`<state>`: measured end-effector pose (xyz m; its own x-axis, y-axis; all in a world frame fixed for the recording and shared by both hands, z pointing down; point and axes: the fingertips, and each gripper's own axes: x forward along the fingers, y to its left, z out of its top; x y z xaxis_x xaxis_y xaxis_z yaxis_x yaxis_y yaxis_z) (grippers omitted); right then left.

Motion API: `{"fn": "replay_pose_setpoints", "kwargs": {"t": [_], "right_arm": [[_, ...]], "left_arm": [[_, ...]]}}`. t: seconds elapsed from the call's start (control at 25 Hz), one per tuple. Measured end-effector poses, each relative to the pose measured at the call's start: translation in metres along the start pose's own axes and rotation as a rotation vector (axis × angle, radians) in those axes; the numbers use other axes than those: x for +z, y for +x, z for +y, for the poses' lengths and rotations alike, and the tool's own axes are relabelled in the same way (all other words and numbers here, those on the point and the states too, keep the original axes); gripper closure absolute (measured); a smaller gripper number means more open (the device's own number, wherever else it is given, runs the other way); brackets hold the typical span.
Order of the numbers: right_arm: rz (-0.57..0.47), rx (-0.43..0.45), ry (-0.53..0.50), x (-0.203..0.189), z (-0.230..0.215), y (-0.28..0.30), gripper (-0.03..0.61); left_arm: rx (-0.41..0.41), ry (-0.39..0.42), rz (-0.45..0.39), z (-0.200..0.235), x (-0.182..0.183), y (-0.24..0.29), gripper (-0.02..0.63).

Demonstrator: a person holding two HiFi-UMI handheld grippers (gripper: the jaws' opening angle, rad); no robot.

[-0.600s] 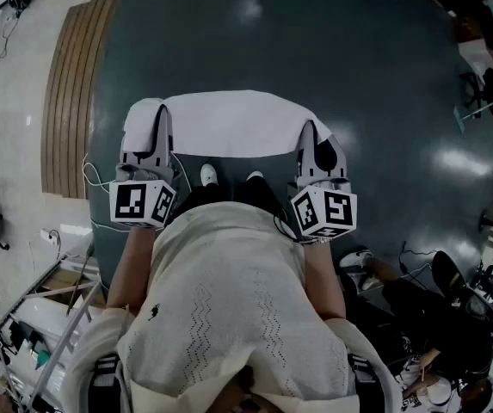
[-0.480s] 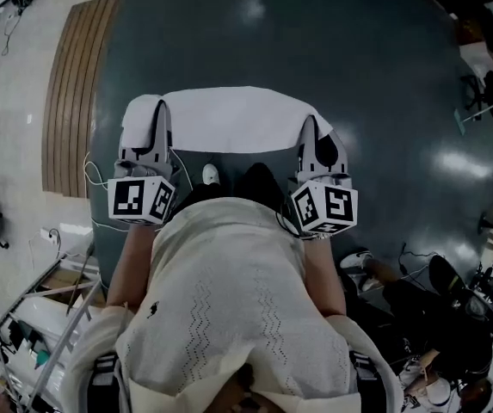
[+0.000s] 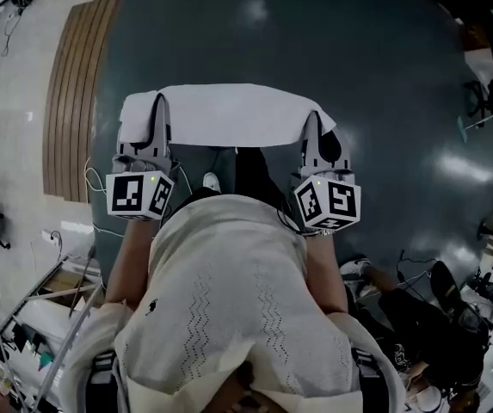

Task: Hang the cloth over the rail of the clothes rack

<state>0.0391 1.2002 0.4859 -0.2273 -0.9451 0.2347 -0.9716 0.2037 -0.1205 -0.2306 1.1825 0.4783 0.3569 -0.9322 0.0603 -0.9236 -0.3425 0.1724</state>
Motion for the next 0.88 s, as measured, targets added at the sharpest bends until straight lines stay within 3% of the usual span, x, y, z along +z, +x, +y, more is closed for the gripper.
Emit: {"fn": "replay_pose_setpoints", "kwargs": {"t": [0.32, 0.6, 0.88], "right_arm": [[0.030, 0.049, 0.034, 0.020, -0.072, 0.118, 0.558], [0.023, 0.104, 0.038, 0.060, -0.155, 0.208, 0.558], [-0.006, 0.124, 0.043, 0.089, -0.190, 0.261, 0.558]], "left_arm": [[0.056, 0.033, 0.042, 0.000, -0.001, 0.126, 0.599], [0.092, 0.038, 0.008, -0.022, 0.017, 0.240, 0.599], [0.118, 0.062, -0.028, -0.027, 0.035, 0.301, 0.598]]}}
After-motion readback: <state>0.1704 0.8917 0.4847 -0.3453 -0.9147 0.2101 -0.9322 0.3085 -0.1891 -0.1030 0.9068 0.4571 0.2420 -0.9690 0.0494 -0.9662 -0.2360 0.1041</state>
